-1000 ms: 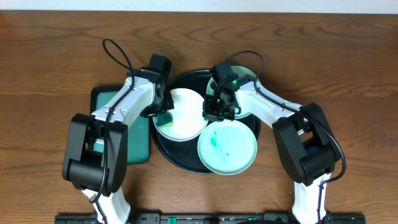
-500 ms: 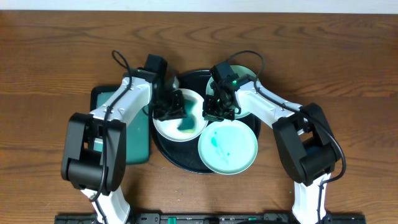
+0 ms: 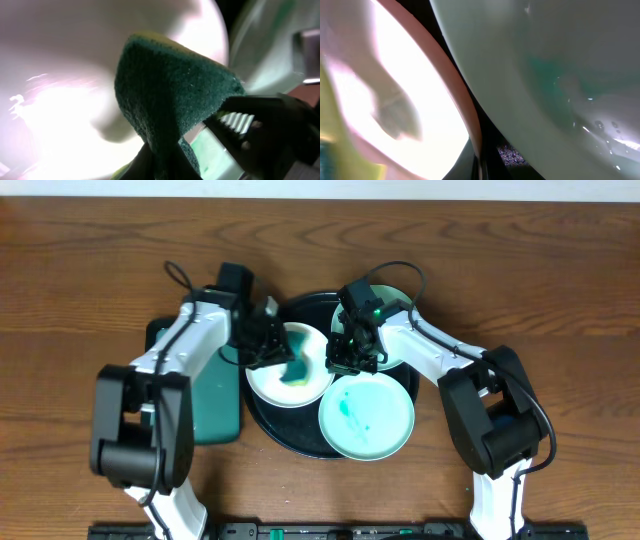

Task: Clean dirty plates on tray and stack at the side
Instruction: 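Scrub the white plate with the sponge while the right gripper holds the plates, then return the sponge to the water tray with the left gripper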

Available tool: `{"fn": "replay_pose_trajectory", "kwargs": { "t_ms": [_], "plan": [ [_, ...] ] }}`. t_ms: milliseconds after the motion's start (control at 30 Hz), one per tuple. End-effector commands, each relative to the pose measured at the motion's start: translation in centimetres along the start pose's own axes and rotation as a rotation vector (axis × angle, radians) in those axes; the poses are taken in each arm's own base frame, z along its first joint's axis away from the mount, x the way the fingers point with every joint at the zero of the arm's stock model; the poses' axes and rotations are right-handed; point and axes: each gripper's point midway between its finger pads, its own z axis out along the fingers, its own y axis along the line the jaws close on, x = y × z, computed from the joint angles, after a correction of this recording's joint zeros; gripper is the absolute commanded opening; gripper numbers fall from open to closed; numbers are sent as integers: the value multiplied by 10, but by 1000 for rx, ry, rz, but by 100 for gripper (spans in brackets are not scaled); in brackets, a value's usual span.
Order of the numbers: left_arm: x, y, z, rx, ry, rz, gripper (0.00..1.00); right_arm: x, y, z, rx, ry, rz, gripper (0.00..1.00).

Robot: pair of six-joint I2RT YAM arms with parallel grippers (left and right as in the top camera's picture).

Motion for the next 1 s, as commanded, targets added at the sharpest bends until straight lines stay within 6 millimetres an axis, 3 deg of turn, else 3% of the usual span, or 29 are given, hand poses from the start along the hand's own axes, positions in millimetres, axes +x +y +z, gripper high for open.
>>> {"fn": "replay_pose_trajectory", "kwargs": {
  "t_ms": [0, 100, 233, 300, 467, 733, 967],
  "plan": [
    [-7, -7, -53, -75, -155, 55, 7, 20, -35, 25, 109, 69, 54, 1],
    [-1, 10, -84, -231, -250, 55, 7, 20, -35, 25, 109, 69, 54, 1],
    [6, 54, -131, -531, -364, 16, 7, 20, -35, 25, 109, 71, 36, 1],
    [9, 74, -143, -633, -373, -12, 7, 20, -35, 25, 108, 70, 28, 1],
    [6, 101, -135, -671, -319, -69, 7, 19, -34, 25, 103, 65, 22, 1],
    [-4, 148, -101, -717, -178, -166, 7, 19, -34, 25, 104, 66, 22, 1],
    [-8, 164, -79, -723, -120, -193, 8, 19, -34, 25, 104, 66, 18, 1]
  ]
}}
